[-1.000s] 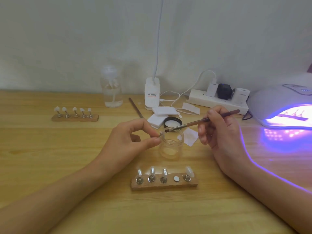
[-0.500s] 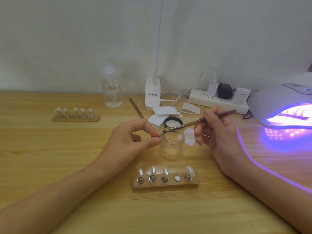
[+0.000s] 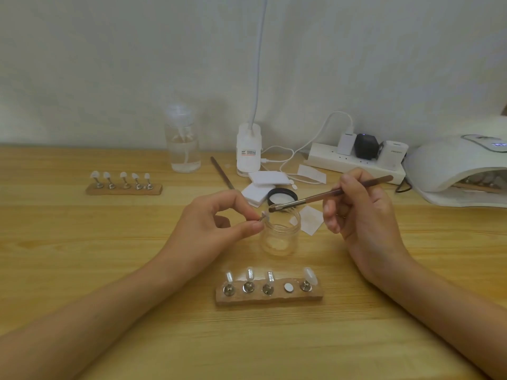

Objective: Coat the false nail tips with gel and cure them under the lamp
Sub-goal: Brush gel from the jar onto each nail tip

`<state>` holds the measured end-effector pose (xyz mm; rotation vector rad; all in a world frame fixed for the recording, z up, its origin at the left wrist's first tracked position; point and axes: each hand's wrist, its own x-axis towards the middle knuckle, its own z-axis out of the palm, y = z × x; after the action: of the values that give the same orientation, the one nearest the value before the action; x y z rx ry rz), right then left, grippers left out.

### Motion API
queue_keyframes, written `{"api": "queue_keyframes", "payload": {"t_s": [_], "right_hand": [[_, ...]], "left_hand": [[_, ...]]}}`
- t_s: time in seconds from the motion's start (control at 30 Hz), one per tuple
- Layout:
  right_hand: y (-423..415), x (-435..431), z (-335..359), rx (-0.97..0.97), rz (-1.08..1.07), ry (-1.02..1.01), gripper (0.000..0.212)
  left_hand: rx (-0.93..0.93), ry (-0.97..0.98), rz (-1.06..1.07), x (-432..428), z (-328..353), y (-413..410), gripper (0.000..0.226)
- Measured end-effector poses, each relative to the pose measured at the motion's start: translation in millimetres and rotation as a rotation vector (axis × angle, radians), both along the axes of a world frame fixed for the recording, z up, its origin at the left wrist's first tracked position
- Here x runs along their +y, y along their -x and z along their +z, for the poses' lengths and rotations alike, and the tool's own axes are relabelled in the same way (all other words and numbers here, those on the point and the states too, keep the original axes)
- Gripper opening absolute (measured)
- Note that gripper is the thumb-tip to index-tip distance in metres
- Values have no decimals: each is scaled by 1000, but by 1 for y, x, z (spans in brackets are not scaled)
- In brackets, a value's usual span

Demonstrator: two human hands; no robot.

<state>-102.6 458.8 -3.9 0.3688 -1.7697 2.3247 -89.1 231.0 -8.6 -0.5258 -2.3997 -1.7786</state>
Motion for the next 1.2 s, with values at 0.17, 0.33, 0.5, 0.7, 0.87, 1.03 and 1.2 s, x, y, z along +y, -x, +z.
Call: {"api": "queue_keyframes", "payload": {"t_s": [0.17, 0.33, 0.5, 0.7, 0.87, 1.03, 1.2], "right_hand": [[-3, -3, 0, -2, 46, -56, 19], [-2, 1, 1, -28, -34, -26, 21], [-3, -2, 1, 11, 33, -58, 20], [-2, 0, 0, 13, -9, -14, 21], [-3, -2, 0, 22, 14, -60, 20], [-1, 1, 0, 14, 4, -11, 20], [-1, -1, -1, 5, 29, -52, 20]], "left_hand": [[32, 14, 1, -1, -1, 1, 12], [46, 12, 9, 0, -2, 1, 12], [54, 19, 7, -1, -2, 2, 13], [62, 26, -2, -1, -2, 2, 14], [60, 14, 2, -1, -2, 2, 13], [72, 5, -12, -1, -2, 0, 13], [83, 13, -8, -2, -2, 1, 15]]}}
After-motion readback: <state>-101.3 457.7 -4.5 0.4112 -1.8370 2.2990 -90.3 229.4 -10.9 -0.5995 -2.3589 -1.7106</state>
